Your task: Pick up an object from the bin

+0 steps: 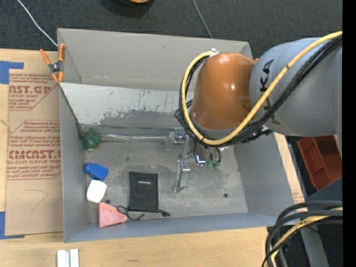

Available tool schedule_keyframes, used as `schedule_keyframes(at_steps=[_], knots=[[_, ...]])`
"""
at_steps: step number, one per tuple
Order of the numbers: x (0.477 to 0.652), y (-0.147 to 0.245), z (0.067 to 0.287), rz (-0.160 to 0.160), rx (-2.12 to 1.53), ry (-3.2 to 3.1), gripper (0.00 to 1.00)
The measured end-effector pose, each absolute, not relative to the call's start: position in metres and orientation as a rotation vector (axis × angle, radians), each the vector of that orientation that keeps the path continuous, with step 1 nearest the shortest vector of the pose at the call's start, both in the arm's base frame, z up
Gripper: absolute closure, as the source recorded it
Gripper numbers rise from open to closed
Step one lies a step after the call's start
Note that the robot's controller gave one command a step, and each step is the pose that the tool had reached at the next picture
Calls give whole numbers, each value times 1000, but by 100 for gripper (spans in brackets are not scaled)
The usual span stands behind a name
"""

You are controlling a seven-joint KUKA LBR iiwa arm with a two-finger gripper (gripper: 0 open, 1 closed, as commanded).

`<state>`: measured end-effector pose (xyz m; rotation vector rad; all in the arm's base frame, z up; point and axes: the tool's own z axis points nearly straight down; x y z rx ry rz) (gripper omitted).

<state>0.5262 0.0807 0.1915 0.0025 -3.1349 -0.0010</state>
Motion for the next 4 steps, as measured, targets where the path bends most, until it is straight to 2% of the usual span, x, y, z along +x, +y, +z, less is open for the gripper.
schedule_keyframes(at_steps=[1,2,3,4], knots=[[528,80,196,-2,1,-3143,0],[499,139,74,-3,459,-3103,0],[482,142,121,-3,738,-3055,0],[499,140,73,-5,458,-3105,0]])
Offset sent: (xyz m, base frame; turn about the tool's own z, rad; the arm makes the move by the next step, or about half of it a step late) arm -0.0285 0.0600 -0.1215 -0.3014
